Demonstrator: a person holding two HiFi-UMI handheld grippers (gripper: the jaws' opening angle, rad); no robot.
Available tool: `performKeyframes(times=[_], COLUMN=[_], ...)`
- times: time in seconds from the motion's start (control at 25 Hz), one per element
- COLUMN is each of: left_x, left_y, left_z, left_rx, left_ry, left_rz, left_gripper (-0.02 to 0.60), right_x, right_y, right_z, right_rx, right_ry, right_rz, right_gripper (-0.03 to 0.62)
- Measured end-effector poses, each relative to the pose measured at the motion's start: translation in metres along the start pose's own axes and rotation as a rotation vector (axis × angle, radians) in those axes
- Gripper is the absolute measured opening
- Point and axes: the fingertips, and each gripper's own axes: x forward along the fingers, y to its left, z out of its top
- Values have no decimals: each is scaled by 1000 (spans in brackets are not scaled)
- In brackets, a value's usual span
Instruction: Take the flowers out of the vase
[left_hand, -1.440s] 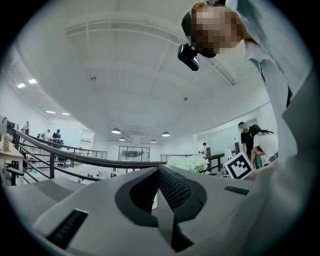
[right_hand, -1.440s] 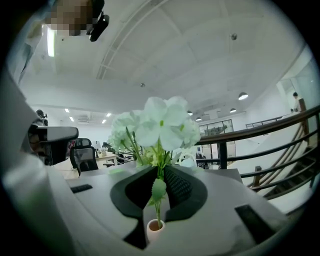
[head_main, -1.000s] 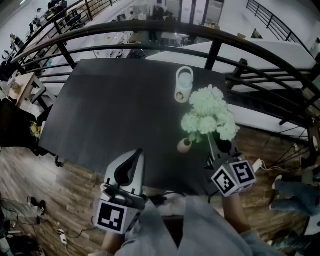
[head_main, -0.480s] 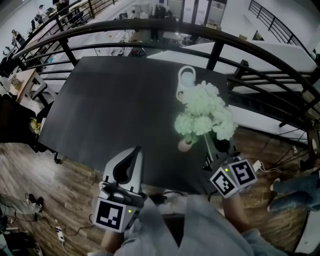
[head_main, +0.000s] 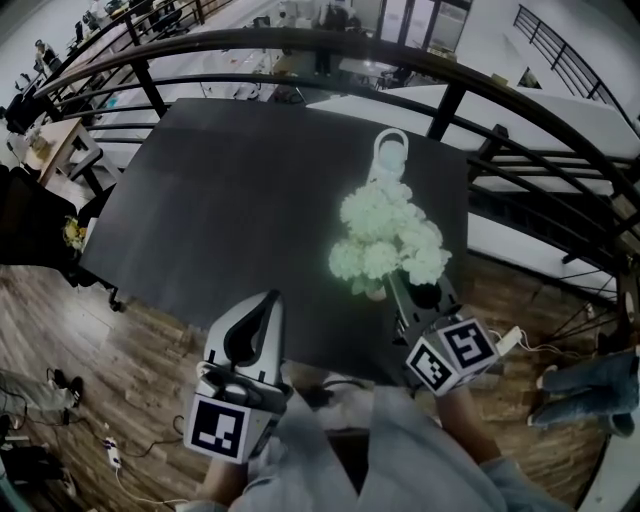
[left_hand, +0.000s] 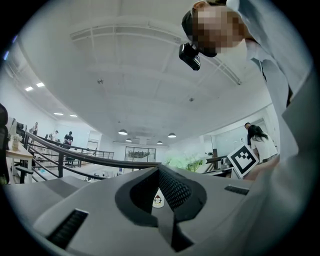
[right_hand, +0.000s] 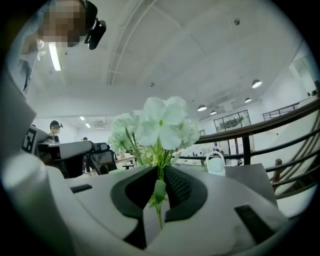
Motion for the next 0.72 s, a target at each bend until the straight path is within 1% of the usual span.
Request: performKeyframes(times=[0.36, 0.56, 0.72], left_x=[-10, -16, -23], left_y=[9, 14, 22], left_z=[-8, -8, -11], left_rx=[-13, -12, -10], left_ry=[19, 28, 45], left_rz=[35, 54, 74], left_gripper=[-3, -3, -3], right_x=[20, 32, 43], right_y=[15, 23, 31], right_z=[-43, -68, -87], right_rx=[15, 56, 69], right_ry=[108, 165, 206], right_rz=[59, 95, 116], right_gripper=[41, 41, 41])
